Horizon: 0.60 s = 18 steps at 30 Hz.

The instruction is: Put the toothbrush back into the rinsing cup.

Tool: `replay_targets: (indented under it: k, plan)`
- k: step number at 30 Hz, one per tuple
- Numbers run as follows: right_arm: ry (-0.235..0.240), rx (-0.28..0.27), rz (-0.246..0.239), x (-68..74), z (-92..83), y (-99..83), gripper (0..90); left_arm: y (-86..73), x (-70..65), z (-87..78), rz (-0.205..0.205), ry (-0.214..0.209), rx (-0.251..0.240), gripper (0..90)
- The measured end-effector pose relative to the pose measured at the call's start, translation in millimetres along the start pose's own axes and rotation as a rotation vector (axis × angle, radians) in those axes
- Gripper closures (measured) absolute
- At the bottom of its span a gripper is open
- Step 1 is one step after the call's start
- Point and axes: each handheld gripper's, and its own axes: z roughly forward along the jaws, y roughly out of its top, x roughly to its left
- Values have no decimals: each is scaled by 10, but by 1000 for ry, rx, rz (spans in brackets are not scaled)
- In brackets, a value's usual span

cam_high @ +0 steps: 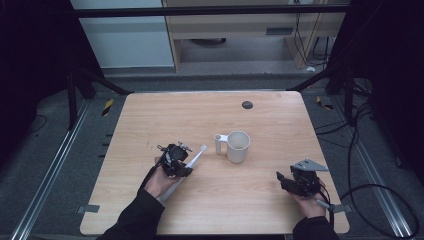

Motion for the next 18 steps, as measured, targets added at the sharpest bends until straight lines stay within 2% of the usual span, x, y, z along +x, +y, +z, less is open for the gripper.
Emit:
replay_targets:
  k: [5, 8, 18]
  plan:
    - [-1, -1, 3, 0, -5, 1, 414, -40, 24, -147, 14, 4, -55, 666]
    - [-1, -2, 2, 0, -5, 0, 414, -66, 35, -231, 5, 14, -94, 666]
    - [0, -2, 10, -5, -16, -2, 417, -128, 68, -438, 3, 8, -165, 667]
